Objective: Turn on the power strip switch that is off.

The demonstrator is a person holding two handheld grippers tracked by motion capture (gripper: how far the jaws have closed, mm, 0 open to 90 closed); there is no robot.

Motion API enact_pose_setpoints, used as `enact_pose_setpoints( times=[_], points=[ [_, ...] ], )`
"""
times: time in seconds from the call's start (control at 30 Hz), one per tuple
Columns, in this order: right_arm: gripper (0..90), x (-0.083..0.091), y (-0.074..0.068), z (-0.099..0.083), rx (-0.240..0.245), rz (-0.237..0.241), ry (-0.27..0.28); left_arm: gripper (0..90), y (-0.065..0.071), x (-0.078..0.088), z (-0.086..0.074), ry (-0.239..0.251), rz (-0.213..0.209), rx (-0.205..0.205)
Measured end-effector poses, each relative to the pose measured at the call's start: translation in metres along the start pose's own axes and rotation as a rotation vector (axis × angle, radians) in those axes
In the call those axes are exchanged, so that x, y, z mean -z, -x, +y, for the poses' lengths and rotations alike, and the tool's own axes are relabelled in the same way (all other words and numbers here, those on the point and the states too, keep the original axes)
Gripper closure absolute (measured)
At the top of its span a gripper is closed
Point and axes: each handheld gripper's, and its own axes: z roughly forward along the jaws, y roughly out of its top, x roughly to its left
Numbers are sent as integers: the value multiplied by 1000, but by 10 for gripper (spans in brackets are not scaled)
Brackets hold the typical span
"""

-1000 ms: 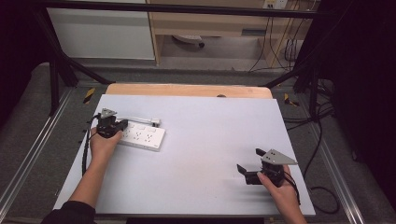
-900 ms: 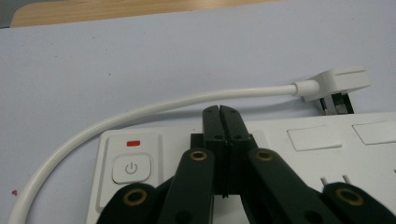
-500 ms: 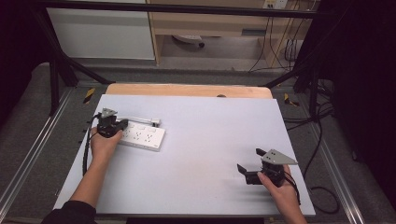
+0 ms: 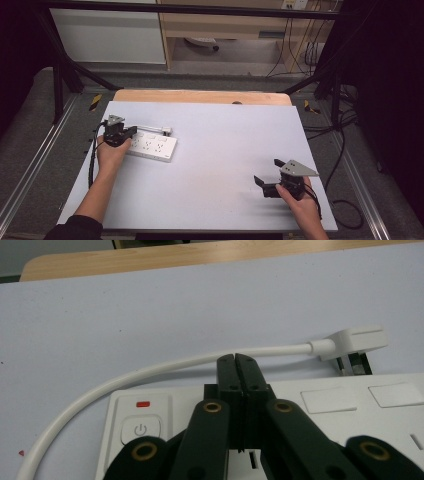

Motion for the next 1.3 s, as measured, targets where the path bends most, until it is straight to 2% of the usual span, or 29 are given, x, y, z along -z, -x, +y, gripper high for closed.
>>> enact_pose_setpoints(
  times=[0.13,0.23,0.4,0.5,0.77,0.83,0.93,1.3],
  points=[
    [38,0,0,0,-1,0,0,801,1,5,4,30,8,15],
    [38,0,1,0,-3,0,2,736,1,7,6,42,8,5],
    [38,0,0,0,-4,-1,4,570,3,8,7,42,-5,28],
    [38,0,0,0,-5,-1,2,448,6,8,8,42,3,20],
    [37,0,0,0,-3,0,1,149,13,11,13,54,-44,31],
    [38,0,0,0,-4,3,1,100,14,12,14,64,-49,35],
    [37,0,0,0,-3,3,0,87,16,15,16,84,-33,54],
    [34,0,0,0,-3,3,0,86,22,34,23,141,-33,19]
  ],
)
